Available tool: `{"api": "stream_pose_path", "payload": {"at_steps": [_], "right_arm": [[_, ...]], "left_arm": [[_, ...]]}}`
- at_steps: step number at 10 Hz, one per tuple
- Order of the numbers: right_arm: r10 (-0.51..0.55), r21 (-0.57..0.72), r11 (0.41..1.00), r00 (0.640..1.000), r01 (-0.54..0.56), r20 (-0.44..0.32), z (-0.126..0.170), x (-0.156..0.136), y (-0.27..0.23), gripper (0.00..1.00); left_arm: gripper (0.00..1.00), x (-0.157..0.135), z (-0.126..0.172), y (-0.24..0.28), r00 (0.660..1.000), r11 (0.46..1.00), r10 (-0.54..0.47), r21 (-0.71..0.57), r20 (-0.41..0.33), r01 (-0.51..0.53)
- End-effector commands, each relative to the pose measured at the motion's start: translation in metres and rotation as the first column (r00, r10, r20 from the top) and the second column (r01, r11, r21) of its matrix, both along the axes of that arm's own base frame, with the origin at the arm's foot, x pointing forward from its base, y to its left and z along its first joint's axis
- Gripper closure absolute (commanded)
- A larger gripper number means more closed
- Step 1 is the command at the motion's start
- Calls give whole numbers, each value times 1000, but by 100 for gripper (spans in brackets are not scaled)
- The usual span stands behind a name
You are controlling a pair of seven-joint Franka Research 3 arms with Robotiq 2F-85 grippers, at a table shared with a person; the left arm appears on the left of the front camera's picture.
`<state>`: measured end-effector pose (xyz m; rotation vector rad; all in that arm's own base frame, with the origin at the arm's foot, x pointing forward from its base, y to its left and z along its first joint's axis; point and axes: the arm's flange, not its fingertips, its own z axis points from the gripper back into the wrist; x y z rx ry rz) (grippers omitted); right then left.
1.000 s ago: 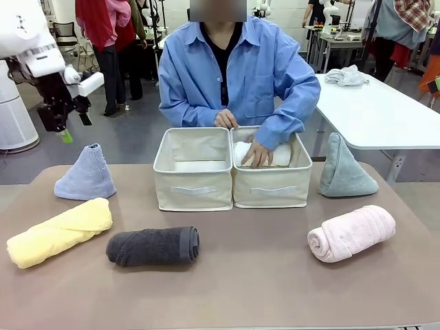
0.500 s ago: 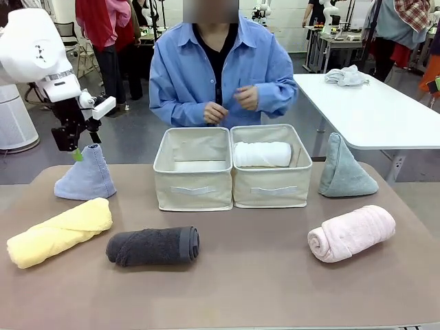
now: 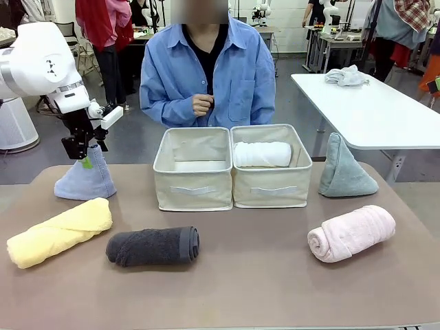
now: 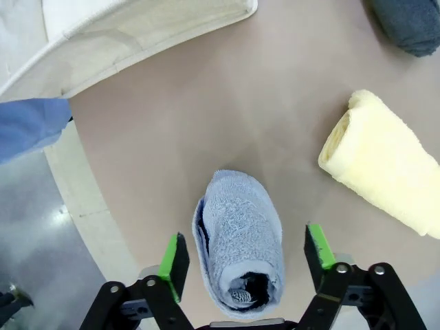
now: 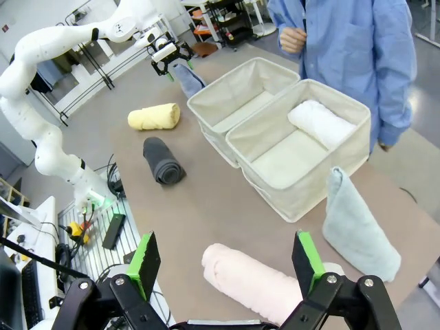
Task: Sort the towels based on their folding style.
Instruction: Pick up one triangle-folded towel and place it in the left Fabric basket.
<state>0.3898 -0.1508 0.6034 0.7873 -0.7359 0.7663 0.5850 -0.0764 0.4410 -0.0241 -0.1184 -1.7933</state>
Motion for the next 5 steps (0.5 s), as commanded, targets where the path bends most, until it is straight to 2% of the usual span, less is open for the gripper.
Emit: {"api": "stream_pose_path", "payload": {"at_steps": [1,2,3,4,5], "right_arm": [[7,9,1000,1000,-7,4,0,0,1,0],[7,9,1000,1000,-7,4,0,0,1,0],[7,9,1000,1000,-7,4,0,0,1,0],[7,9,1000,1000,-7,4,0,0,1,0],[7,9,1000,1000,-7,4,0,0,1,0]], "left_arm": [[83,-1,-5,-2,1000,999,9,45,23,-10],[100,-1,-5,-2,1000,999,6,51,20,-7],[100,-2,-5,-1,1000,999,5,52,19,-6],[84,-3,-5,-1,1000,999,1,54,10,-2],[94,-4,-5,-1,1000,998,-2,56,8,2]]}}
